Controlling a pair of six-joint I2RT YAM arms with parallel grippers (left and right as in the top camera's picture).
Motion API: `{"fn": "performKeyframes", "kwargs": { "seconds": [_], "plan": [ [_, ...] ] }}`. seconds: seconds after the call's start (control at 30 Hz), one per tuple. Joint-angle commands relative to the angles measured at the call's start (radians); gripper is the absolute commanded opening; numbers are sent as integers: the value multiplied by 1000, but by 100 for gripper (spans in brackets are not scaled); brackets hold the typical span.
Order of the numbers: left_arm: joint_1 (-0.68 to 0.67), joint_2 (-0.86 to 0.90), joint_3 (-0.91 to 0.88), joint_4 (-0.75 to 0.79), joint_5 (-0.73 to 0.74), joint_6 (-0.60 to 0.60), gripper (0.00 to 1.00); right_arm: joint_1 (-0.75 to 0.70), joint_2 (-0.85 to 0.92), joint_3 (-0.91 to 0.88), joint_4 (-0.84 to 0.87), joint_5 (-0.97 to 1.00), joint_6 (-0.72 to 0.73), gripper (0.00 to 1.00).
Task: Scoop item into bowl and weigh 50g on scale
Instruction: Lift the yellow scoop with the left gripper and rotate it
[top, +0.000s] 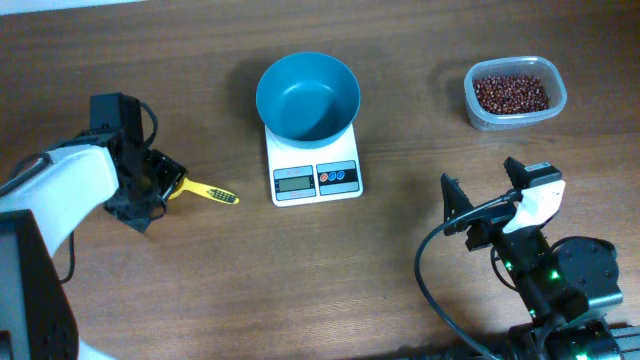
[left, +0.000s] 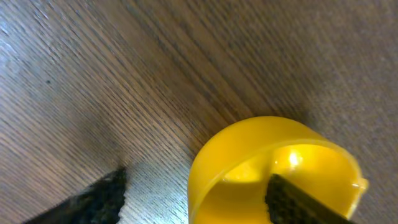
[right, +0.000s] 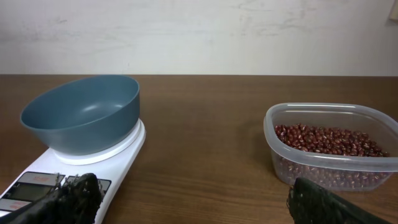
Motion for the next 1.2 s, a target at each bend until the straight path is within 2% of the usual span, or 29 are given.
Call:
{"fn": "performKeyframes", "kwargs": {
  "seconds": [0.0, 0.1, 0.13, 0.2, 0.27, 0.33, 0.63, 0.7, 0.77, 0.97, 1.0, 1.07, 1.17],
  "plan": [
    [2, 11, 17, 2, 13, -2, 50, 11, -3, -7, -4, 8, -8, 99],
    [3, 11, 18, 6, 58, -2, 2, 11, -3, -7, -4, 8, -8, 99],
    [3, 10, 18, 5, 65, -1, 0, 11, -3, -7, -4, 8, -8, 99],
    [3, 10, 18, -5, 71, 11, 0, 11, -3, -7, -4, 8, -8, 99],
    [3, -1, 19, -11, 167, 112, 0, 11, -3, -7, -4, 8, -8, 99],
    [5, -42, 20, -60, 214, 119, 0, 11, -3, -7, -4, 8, -8, 99],
    [29, -439, 19, -389, 311, 117, 0, 11, -3, -7, -4, 8, -8, 99],
    [29, -473, 19, -469, 312, 34, 0, 11, -3, -7, -4, 8, -8, 99],
    [29, -482, 18, -589, 312, -134, 0, 11, -3, -7, -4, 8, -8, 99],
    [-20, -482, -13, -644, 330, -195, 0, 11, -3, -7, -4, 8, -8, 99],
    [-27, -482, -13, -668, 330, -236, 0, 11, -3, -7, -4, 8, -8, 99],
    [-42, -482, -13, -738, 330, -395, 0, 11, -3, -7, -4, 8, -8, 99],
    [-76, -482, -13, -731, 324, -422, 0, 11, -3, -7, -4, 8, -8, 99]
  ]
}}
